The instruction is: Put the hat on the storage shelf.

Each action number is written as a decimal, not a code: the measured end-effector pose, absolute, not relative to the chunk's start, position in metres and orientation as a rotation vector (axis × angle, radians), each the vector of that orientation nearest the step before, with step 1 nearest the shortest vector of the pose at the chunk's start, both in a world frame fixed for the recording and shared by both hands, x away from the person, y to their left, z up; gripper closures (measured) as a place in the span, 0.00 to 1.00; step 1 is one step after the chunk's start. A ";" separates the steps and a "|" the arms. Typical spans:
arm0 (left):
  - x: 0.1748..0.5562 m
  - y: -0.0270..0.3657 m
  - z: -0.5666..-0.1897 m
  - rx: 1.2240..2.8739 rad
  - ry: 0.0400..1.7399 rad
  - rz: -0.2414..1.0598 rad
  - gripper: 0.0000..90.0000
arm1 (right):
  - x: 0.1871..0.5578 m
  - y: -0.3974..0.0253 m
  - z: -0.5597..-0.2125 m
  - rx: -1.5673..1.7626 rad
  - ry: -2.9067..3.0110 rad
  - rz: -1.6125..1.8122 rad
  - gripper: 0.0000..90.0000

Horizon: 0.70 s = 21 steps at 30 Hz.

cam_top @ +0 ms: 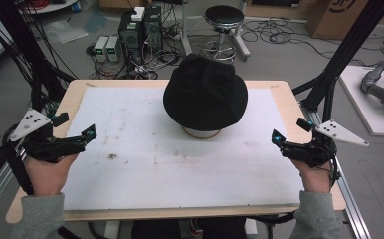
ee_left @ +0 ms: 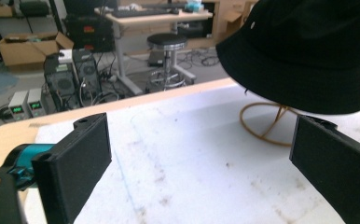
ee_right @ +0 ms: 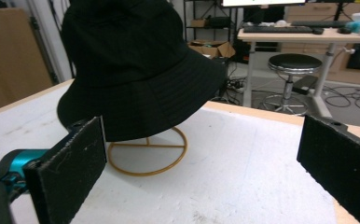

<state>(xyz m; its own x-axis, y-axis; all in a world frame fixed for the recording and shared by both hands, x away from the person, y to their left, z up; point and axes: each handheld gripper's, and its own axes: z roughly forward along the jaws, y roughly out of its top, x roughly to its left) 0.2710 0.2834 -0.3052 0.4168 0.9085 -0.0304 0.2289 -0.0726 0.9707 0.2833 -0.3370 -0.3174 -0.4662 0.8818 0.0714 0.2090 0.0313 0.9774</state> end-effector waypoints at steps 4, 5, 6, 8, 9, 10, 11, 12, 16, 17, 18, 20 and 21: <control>0.268 0.286 -0.309 1.566 1.043 0.789 0.06 | 0.285 -0.334 -0.318 1.119 1.704 1.456 0.01; 0.268 0.285 -0.310 1.564 1.044 0.787 0.06 | 0.285 -0.334 -0.318 1.122 1.702 1.453 0.01; 0.269 0.285 -0.311 1.564 1.044 0.786 0.06 | 0.285 -0.333 -0.318 1.127 1.696 1.451 0.01; 0.270 0.284 -0.311 1.567 1.039 0.781 0.06 | 0.284 -0.333 -0.317 1.125 1.684 1.451 0.01; 0.270 0.282 -0.311 1.571 1.035 0.780 0.06 | 0.284 -0.334 -0.317 1.127 1.683 1.449 0.01; 0.270 0.281 -0.312 1.575 1.033 0.778 0.06 | 0.283 -0.334 -0.317 1.132 1.675 1.445 0.01; 0.271 0.279 -0.312 1.575 1.028 0.775 0.06 | 0.283 -0.334 -0.317 1.134 1.673 1.442 0.01; 0.271 0.278 -0.312 1.580 1.023 0.775 0.06 | 0.283 -0.334 -0.317 1.137 1.672 1.444 0.01; 0.270 0.274 -0.312 1.581 1.016 0.775 0.06 | 0.282 -0.334 -0.316 1.138 1.671 1.443 0.01; 0.270 0.274 -0.312 1.581 1.015 0.777 0.06 | 0.282 -0.333 -0.315 1.136 1.671 1.446 0.01; 0.269 0.273 -0.311 1.579 1.014 0.779 0.06 | 0.281 -0.334 -0.315 1.131 1.672 1.445 0.01; 0.268 0.273 -0.311 1.574 1.012 0.779 0.06 | 0.281 -0.333 -0.314 1.131 1.667 1.449 0.01; 0.268 0.273 -0.311 1.572 1.014 0.782 0.06 | 0.281 -0.333 -0.313 1.129 1.667 1.449 0.01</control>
<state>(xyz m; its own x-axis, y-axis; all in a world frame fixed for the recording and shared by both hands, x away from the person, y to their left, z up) 0.2682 0.2725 -0.3108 0.4252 0.9049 -0.0181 0.2129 -0.0805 0.9738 0.2805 -0.3334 -0.3133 -0.4188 0.9059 0.0635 0.1888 0.0185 0.9818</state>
